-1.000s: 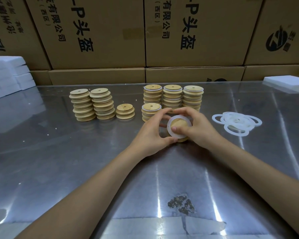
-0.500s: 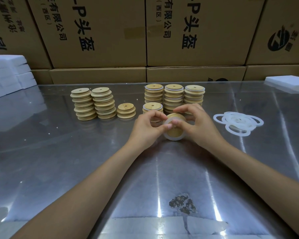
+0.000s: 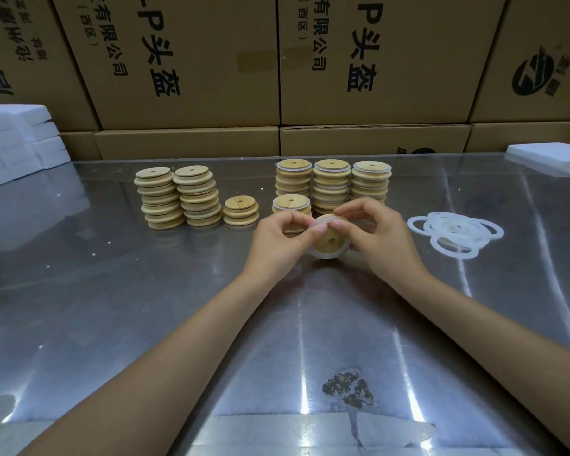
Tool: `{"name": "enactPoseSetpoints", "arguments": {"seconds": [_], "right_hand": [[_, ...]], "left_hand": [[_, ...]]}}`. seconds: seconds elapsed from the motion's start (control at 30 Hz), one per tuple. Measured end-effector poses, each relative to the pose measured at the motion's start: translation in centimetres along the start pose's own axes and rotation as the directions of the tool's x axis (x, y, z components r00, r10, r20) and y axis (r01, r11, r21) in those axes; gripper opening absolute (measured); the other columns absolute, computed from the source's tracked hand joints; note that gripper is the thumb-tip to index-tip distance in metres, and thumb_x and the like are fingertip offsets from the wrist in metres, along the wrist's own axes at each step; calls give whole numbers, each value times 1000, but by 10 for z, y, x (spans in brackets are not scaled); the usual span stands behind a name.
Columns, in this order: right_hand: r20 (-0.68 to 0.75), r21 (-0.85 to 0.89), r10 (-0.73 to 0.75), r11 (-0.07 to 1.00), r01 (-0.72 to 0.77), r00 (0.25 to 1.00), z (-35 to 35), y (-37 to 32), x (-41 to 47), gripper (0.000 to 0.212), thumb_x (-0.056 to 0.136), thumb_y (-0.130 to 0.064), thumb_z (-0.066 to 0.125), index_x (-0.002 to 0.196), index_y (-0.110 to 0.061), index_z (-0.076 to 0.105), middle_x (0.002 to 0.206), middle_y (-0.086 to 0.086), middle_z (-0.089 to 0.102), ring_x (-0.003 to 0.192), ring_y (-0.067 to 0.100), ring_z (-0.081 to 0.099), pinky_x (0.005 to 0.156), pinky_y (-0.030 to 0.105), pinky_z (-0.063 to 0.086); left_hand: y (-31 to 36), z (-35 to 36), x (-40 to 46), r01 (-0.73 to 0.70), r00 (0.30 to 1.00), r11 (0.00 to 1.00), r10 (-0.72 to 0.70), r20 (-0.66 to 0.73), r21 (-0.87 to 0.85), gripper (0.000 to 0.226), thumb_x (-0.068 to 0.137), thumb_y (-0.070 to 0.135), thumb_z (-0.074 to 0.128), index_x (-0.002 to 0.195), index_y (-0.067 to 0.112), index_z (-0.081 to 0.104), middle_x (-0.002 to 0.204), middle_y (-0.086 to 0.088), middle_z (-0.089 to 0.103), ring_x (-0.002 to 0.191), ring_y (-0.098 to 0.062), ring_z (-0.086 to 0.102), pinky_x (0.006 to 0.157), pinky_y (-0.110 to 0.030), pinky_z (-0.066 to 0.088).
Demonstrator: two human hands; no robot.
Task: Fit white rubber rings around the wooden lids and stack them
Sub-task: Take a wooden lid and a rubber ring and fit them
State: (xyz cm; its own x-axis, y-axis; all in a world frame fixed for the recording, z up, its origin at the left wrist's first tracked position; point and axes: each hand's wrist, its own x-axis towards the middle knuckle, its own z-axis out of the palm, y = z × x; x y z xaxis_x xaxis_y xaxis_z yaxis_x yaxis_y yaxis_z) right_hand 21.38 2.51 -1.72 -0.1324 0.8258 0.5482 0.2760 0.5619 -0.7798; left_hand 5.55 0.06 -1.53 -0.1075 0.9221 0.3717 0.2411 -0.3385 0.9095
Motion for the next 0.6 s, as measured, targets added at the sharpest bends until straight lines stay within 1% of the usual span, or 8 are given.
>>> {"name": "enactPoseSetpoints", "arguments": {"seconds": [0.1, 0.17, 0.23, 0.3, 0.37, 0.43, 0.53, 0.6], "right_hand": [[-4, 27, 19, 999, -19, 1000, 0, -1, 0, 10, 84, -18, 70, 80, -24, 64, 84, -7, 68, 88, 11, 65, 78, 43, 56], [-7, 62, 64, 996, -63, 998, 0, -1, 0, 10, 85, -18, 69, 78, -23, 63, 83, -5, 68, 85, 11, 65, 73, 40, 58], [-8, 113, 110, 988, -109, 994, 0, -2, 0, 10, 86, -16, 68, 78, -21, 64, 82, -4, 68, 79, 6, 65, 67, 33, 57], [-4, 175, 160, 972, -157, 987, -1, -4, 0, 11, 88, -14, 66, 78, -19, 64, 80, -3, 68, 72, 1, 65, 60, 23, 56], [4, 207, 205, 957, -201, 979, -2, -4, 0, 10, 88, -13, 65, 79, -17, 64, 80, -1, 69, 69, -1, 65, 57, 17, 54], [15, 212, 234, 949, -232, 972, -3, -5, 1, 10, 89, -14, 64, 79, -16, 63, 80, 0, 69, 69, 0, 65, 58, 17, 55], [58, 234, 285, 928, -291, 957, -5, -6, 2, 11, 90, -13, 63, 79, -15, 63, 79, 0, 69, 71, 4, 65, 62, 20, 56], [92, 266, 328, 902, -340, 940, -6, -6, 3, 12, 90, -13, 63, 78, -15, 63, 77, -1, 69, 69, 3, 66, 60, 19, 57]], "left_hand": [[0, -1, 0, 44, 999, 997, -44, 4, -67, 6, 83, 15, 71, 81, 14, 66, 74, 3, 65, 62, 4, 58, 61, -13, 50], [1, -1, -1, 69, 998, 992, -68, 15, -106, 5, 85, 15, 70, 81, 15, 67, 75, 2, 66, 63, 4, 60, 61, -13, 51], [1, -1, -1, 92, 996, 987, -90, 24, -132, 4, 85, 15, 69, 82, 16, 67, 79, -1, 68, 71, -2, 63, 67, -17, 54], [1, -2, -1, 123, 992, 981, -119, 33, -147, 4, 86, 15, 68, 83, 17, 68, 85, -6, 69, 80, -10, 64, 78, -26, 55], [0, -3, -1, 157, 987, 972, -151, 46, -174, 2, 85, 15, 68, 85, 16, 70, 88, -8, 70, 83, -13, 65, 80, -26, 54], [0, -4, 0, 193, 981, 960, -184, 61, -202, 3, 85, 15, 68, 88, 14, 70, 89, -7, 71, 84, -12, 66, 78, -22, 54], [0, -5, 1, 241, 970, 940, -225, 94, -239, 4, 85, 14, 69, 88, 12, 70, 87, -6, 70, 82, -11, 66, 81, -23, 54], [1, -6, 2, 260, 965, 930, -238, 110, -261, 2, 84, 13, 69, 86, 13, 70, 84, -3, 70, 79, -9, 66, 80, -22, 55]]}}
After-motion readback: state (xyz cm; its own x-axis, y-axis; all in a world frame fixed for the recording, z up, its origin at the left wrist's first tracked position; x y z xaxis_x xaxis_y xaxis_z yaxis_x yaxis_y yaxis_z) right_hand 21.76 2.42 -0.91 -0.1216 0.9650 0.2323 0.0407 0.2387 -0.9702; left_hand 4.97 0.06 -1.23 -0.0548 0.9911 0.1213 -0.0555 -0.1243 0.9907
